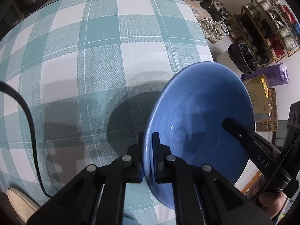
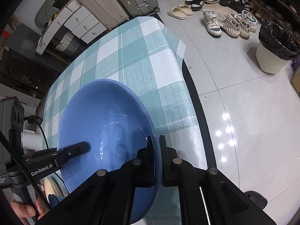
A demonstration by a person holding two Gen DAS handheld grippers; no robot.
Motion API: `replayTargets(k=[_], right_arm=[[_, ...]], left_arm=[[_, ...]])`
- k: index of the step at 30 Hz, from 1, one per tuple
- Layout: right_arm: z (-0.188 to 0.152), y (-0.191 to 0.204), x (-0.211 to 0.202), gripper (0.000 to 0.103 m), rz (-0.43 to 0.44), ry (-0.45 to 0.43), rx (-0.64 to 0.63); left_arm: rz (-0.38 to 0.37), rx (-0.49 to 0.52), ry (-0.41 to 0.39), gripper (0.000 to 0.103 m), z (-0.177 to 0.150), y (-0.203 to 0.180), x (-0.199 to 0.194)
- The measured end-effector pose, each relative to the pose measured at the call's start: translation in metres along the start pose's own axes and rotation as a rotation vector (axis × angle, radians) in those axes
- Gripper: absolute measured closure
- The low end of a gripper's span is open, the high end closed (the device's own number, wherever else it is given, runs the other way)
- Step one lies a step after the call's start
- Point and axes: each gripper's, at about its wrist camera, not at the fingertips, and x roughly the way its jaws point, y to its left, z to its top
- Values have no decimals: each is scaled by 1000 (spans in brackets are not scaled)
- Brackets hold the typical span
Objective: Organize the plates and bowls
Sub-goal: 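Lift the single blue bowl with both grippers toward the nested bowls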
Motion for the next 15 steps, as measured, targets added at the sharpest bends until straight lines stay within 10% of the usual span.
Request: replayTargets(k=[15], right_arm=[[-7,28,-39,99,-9,-32,-41]], left_arm=[[-50,-41,-5,99,-13,9,-42]])
